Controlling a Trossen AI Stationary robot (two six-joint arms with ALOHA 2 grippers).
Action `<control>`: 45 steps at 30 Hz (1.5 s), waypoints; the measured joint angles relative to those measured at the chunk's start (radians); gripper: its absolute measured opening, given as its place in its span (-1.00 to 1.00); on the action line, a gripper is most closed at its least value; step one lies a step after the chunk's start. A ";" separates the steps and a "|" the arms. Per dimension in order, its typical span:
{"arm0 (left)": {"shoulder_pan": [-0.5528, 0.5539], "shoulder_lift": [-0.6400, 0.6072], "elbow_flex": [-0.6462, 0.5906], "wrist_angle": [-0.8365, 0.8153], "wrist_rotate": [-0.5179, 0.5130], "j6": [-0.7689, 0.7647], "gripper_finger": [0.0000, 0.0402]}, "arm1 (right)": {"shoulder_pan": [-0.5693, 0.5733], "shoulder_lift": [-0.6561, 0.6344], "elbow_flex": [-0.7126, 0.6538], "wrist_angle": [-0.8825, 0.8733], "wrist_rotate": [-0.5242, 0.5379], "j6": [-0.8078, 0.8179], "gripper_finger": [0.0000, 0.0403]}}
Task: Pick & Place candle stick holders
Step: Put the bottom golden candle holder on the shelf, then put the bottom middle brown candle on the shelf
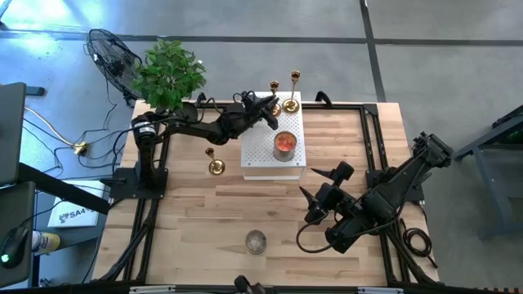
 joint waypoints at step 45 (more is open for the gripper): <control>-0.086 -0.199 0.000 -0.373 -0.192 0.265 0.46 | 0.000 0.000 0.000 0.001 -0.024 0.017 0.42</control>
